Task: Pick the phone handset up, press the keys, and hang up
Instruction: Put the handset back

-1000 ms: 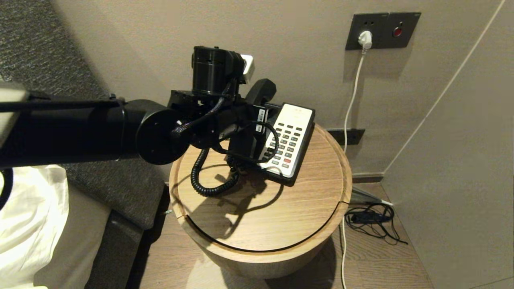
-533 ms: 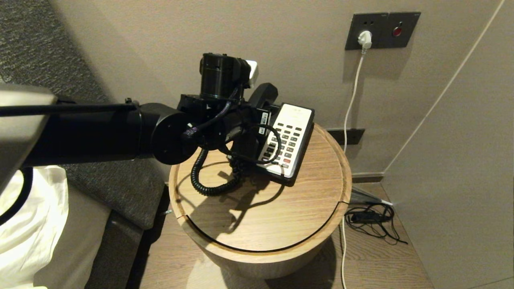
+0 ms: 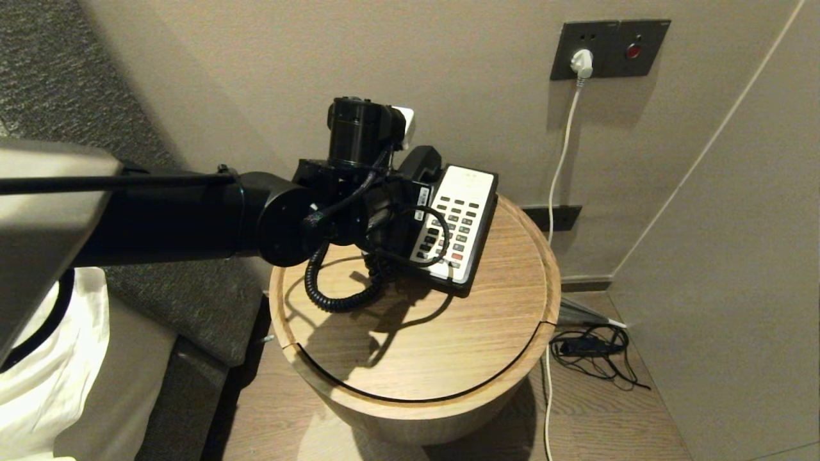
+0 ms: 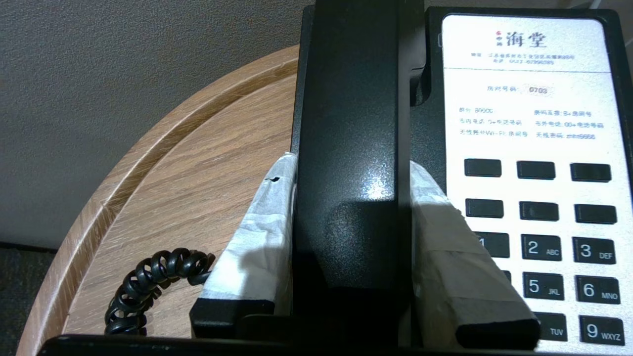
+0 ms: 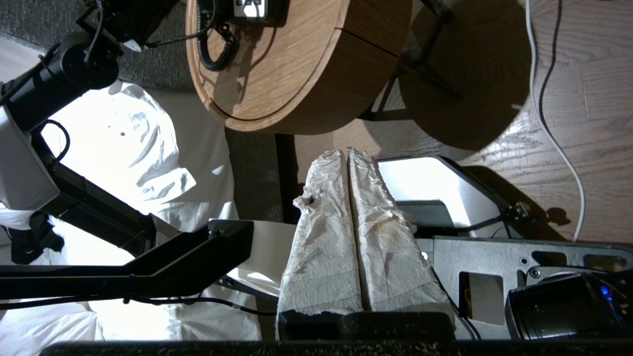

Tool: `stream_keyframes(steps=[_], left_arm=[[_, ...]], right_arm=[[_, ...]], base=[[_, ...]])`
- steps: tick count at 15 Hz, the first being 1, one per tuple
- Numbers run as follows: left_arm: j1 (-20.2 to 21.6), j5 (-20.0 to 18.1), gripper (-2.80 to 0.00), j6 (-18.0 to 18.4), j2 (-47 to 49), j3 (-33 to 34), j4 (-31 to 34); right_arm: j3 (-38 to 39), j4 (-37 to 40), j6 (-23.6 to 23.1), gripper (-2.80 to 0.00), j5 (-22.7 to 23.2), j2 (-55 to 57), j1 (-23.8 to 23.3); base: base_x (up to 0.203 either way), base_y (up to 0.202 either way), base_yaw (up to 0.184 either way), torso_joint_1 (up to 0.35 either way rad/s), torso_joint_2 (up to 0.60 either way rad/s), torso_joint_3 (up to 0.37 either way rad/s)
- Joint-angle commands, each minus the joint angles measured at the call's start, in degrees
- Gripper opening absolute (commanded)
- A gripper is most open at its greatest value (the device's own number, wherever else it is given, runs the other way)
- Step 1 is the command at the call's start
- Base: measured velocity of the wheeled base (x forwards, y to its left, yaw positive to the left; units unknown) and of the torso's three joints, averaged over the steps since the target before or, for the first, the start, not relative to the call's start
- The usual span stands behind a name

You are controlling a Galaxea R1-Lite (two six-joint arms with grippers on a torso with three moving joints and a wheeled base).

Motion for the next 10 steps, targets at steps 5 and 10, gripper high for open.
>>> stream_keyframes(steps=[5,10], left_arm=[[0.00,0.02,-2.80,-0.21,1.26,-1.37,-0.23],[-0.09,-0.16,-2.80,-0.92,2.02,-3.27,-0.44]], right_arm=[[1.31,0.08,0.22,-2.80,0.76,-0.12,0.03],[2.10,-0.01,0.22,-2.80,0.94,-0.42,0.03]], base=[[0.000,0.000,0.000,0.000,0.00,0.000],[0.000,0.000,0.000,0.000,0.00,0.000]])
